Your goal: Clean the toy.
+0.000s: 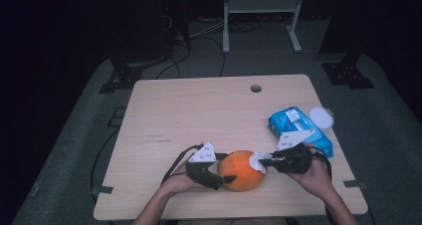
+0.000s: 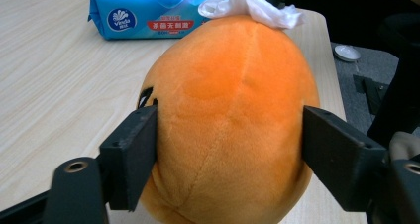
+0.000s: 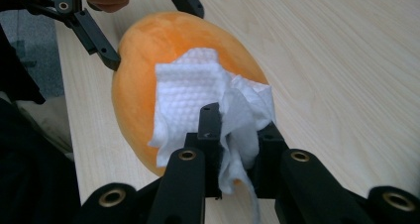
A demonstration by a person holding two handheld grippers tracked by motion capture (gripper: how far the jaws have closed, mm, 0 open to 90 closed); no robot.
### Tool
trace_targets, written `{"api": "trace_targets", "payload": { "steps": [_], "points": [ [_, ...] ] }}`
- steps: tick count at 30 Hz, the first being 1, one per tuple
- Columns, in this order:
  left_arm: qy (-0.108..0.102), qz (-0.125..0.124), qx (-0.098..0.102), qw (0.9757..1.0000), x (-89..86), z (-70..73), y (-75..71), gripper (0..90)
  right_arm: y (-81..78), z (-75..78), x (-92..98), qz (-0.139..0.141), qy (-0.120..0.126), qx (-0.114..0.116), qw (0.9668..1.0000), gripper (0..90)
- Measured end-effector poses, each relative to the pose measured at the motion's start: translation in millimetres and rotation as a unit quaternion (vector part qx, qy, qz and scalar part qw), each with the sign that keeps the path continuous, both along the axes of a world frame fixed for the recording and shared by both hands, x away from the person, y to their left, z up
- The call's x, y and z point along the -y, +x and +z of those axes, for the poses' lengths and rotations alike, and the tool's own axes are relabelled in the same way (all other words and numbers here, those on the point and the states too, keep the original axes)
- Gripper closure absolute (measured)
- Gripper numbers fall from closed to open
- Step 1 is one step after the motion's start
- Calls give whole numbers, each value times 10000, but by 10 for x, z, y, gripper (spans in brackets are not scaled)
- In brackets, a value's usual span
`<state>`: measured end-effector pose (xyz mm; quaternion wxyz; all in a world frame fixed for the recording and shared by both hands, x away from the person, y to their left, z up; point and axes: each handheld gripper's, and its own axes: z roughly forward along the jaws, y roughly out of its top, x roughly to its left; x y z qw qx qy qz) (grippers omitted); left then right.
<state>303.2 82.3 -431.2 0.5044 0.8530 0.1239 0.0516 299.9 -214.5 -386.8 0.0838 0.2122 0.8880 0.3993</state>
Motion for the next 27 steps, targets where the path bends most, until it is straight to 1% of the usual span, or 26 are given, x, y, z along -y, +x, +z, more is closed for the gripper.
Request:
{"api": "trace_targets", "payload": {
  "steps": [3,4,6,8,10,13,16,19,21,23,25,27],
  "points": [
    [-13,-47,-52,10000,11,8,-9,268,5,-7,33,-23,18,-24,10000,779],
    [6,-70,-41,10000,26,13,-16,270,0,-11,26,-19,53,-29,10000,779],
    [54,-137,-44,9999,58,42,-45,267,-14,-1,-13,-9,35,11,10000,779],
    [43,-226,-71,9997,59,62,-59,259,-33,16,-59,86,108,34,9999,779],
    [67,-220,-67,9997,52,61,-54,250,-49,29,-100,136,87,68,9998,778],
    [85,-98,-4,9999,43,43,-42,286,-45,26,-90,141,57,79,9999,779],
    [118,23,-41,9999,26,43,-23,296,-23,20,-24,69,2,65,10000,779],
    [109,87,-65,9999,36,38,-13,296,-21,15,14,48,55,16,10000,778],
    [122,164,-76,9998,56,39,-15,296,-40,28,-27,80,60,46,9999,779],
    [101,231,-70,9997,74,34,-23,296,-60,48,-93,189,100,87,9997,779],
    [91,368,-57,9993,93,29,-37,295,-72,63,-149,261,127,119,9995,778],
    [62,438,-71,9990,110,32,-49,295,-70,58,-160,218,68,180,9996,778]
  ]
}}
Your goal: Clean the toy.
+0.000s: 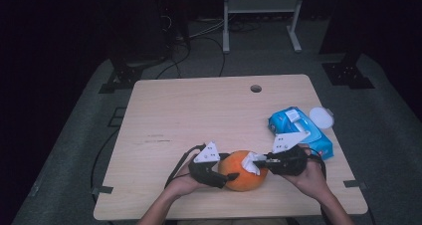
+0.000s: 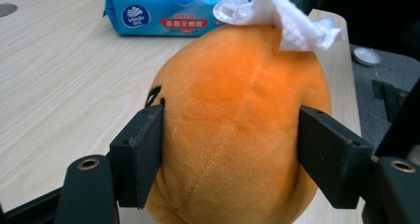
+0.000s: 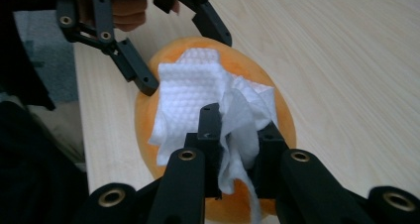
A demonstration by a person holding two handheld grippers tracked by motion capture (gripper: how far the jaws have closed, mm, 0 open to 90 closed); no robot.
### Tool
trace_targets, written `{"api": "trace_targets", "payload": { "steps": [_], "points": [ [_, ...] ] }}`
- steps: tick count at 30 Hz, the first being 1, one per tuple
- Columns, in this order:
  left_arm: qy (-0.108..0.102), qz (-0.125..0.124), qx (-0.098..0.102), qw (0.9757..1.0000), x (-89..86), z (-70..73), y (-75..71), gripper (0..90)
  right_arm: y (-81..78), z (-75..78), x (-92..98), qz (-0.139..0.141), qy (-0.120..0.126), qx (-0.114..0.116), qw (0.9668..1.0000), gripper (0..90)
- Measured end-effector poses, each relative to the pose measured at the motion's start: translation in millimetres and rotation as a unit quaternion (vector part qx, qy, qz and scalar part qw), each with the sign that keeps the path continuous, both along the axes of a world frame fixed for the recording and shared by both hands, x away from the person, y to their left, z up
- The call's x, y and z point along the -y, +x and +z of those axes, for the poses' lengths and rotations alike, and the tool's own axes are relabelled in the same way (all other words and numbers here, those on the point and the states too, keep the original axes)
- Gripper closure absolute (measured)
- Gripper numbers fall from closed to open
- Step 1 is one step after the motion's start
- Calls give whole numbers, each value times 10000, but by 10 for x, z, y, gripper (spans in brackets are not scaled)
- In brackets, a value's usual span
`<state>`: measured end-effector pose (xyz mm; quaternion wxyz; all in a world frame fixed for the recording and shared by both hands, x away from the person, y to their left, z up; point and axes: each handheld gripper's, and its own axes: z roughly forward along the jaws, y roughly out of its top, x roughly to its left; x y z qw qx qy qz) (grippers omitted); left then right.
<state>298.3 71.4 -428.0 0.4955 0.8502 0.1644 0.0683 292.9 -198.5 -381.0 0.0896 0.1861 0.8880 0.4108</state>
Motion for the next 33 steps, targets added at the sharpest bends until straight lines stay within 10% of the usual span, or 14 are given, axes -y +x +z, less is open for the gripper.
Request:
{"api": "trace_targets", "payload": {
  "steps": [7,16,25,33],
  "points": [
    [-134,-592,35,9981,51,48,-79,258,90,-67,202,-307,269,-207,9990,779],
    [56,-466,165,9988,88,20,-94,286,-15,-17,-65,16,538,-89,9985,777],
    [-70,-381,-9,9993,-24,-31,-15,300,119,-122,305,-608,500,-298,9964,777],
    [-96,-255,-31,9996,22,-13,-7,293,20,-70,168,-323,476,-209,9981,777]
  ]
}}
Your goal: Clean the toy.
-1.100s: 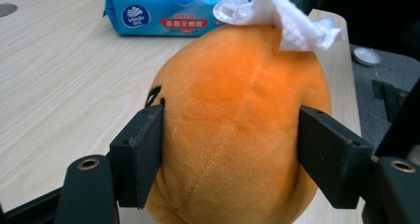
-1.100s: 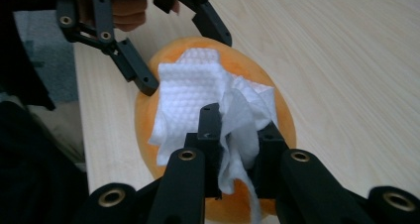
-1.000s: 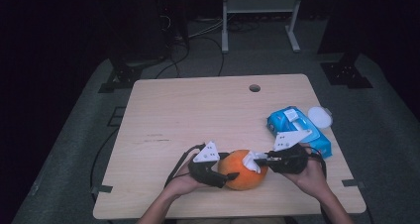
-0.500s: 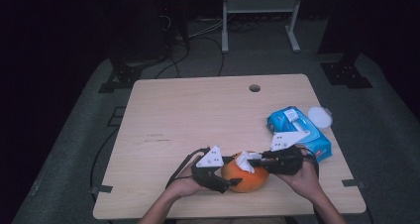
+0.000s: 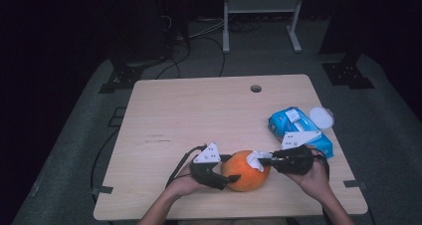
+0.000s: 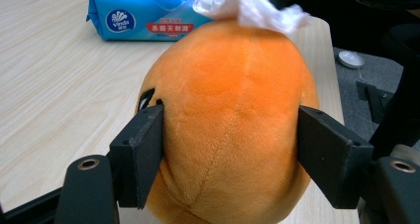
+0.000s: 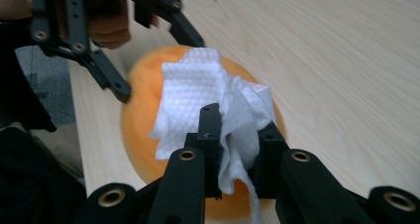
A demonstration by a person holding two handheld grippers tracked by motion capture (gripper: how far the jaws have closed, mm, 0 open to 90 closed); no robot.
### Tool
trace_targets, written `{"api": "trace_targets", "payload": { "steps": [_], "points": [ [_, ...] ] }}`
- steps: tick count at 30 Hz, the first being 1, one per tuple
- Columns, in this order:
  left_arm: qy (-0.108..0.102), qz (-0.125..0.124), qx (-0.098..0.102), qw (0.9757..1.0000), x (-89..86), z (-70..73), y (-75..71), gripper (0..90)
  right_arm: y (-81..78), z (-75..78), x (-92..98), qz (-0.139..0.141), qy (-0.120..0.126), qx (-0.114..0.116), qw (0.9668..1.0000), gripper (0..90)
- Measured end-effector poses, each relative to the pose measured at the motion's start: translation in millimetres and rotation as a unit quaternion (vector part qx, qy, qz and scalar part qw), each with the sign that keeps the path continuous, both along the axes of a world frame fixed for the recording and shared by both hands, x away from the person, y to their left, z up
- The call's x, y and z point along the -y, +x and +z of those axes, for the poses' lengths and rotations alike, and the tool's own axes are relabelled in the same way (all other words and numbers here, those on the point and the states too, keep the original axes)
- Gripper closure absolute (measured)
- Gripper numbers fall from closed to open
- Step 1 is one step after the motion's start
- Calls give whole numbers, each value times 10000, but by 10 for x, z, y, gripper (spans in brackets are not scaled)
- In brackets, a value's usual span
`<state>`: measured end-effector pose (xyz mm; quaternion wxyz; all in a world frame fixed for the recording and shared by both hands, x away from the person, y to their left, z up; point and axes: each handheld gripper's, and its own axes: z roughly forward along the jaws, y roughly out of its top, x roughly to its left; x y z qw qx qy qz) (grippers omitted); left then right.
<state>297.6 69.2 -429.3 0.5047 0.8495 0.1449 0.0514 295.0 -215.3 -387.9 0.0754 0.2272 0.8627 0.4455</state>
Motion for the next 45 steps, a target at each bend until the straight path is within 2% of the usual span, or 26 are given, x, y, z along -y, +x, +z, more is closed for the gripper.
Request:
{"api": "trace_targets", "payload": {
  "steps": [3,7,14,16,20,24,26,27,28,30,31,34,36,38,40,42,45],
  "points": [
    [12,11,30,10000,12,1,-11,291,-49,43,-115,183,30,114,9998,776],
    [-18,1,16,10000,-12,-8,-1,288,-59,53,-150,225,-22,177,9996,776],
    [-66,14,-4,10000,-33,3,14,291,59,-61,88,-33,198,-124,9997,775],
    [-50,32,-1,10000,-13,13,9,297,55,-55,105,-77,176,-101,9998,776],
    [19,50,129,9999,62,46,-32,297,-1,8,-19,-15,116,27,9999,777],
    [20,39,194,9998,86,48,-52,292,-81,76,-234,277,105,180,9994,776],
    [-62,-54,214,9997,57,30,-41,262,-108,80,-301,326,-55,270,9991,776],
    [-62,-54,214,9997,57,30,-41,235,-108,80,-301,326,-55,270,9991,776],
    [-229,-172,247,9993,14,-1,-14,201,-92,57,-283,318,-84,229,9992,776],
    [-220,-208,279,9992,-28,-44,26,152,-72,40,-234,303,-45,191,9993,776],
    [-243,-201,197,9993,-43,-69,50,127,-65,36,-198,259,-17,157,9995,776],
    [-204,-263,135,9994,-51,-135,85,105,-32,33,-95,167,91,97,9998,776],
    [-241,-320,65,9992,4,-213,99,97,-14,27,-59,122,184,8,9998,776],
    [-190,-340,203,9990,66,-218,63,133,-10,17,-72,114,210,11,9997,775],
    [-242,-256,289,9990,82,-175,27,247,-17,28,-99,78,208,42,9997,776],
    [-410,-215,270,9986,57,-81,11,326,-33,68,-100,27,291,121,9995,776],
    [-725,-195,315,9967,-37,150,-10,349,-55,149,-68,-68,609,224,9979,776]
  ]
}}
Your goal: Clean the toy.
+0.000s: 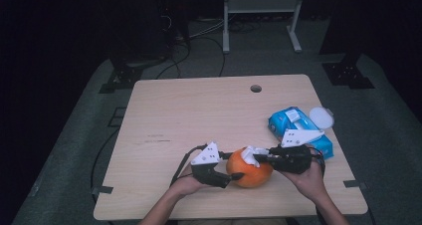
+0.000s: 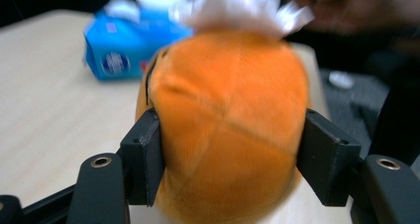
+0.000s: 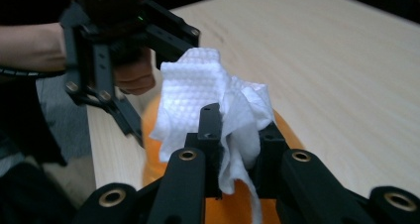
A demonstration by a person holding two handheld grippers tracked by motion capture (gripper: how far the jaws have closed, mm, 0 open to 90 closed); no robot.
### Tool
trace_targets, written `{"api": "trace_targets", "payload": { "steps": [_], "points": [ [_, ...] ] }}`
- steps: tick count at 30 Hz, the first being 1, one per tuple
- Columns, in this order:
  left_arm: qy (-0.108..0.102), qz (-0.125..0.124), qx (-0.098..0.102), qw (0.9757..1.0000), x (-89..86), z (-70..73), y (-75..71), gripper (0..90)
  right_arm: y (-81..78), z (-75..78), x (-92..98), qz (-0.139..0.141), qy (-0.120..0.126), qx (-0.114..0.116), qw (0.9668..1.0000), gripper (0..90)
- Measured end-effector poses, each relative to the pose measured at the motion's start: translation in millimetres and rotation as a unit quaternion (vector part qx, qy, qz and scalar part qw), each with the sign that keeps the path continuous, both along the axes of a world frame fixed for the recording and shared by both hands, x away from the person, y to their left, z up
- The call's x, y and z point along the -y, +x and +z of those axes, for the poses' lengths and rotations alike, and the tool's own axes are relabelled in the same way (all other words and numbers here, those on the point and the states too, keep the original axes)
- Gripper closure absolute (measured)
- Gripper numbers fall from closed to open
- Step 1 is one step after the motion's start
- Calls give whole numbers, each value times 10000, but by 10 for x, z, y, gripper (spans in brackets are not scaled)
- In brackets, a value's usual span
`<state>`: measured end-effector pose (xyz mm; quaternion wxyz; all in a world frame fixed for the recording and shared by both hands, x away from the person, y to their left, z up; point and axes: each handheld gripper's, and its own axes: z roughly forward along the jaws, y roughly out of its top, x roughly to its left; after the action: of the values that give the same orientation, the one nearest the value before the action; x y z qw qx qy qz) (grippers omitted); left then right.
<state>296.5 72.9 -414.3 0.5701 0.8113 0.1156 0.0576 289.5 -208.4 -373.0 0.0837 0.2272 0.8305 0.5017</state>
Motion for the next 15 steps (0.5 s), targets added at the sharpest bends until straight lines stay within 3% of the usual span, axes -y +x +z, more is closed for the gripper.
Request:
{"api": "trace_targets", "payload": {
  "steps": [2,4,5,6,7,8,9,11,13,15],
  "points": [
    [-166,27,69,9998,-75,126,-21,358,17,16,33,0,301,-54,9995,777],
    [-49,116,129,9998,-108,159,-19,365,53,-22,38,-22,426,-183,9989,776],
    [83,161,112,9998,-107,134,-10,365,78,-70,19,-45,379,-256,9989,776],
    [83,161,112,9998,-107,134,-10,364,104,-136,-11,-61,250,-352,9991,776],
    [286,206,-28,9994,-98,22,20,363,131,-211,-47,-85,84,-449,9989,776],
    [185,208,-121,9995,-103,-24,33,363,153,-279,-75,-78,-28,-560,9984,776],
    [121,224,-189,9995,-110,-32,48,362,168,-318,-84,-63,32,-634,9980,776],
    [140,281,-170,9994,-89,-11,50,353,159,-270,-89,-99,7,-548,9984,777],
    [166,268,-128,9994,-35,-21,29,342,127,-200,-107,30,217,-487,9986,777],
    [217,267,-65,9994,-6,-28,6,333,71,-146,-167,71,92,-284,9995,776]
  ]
}}
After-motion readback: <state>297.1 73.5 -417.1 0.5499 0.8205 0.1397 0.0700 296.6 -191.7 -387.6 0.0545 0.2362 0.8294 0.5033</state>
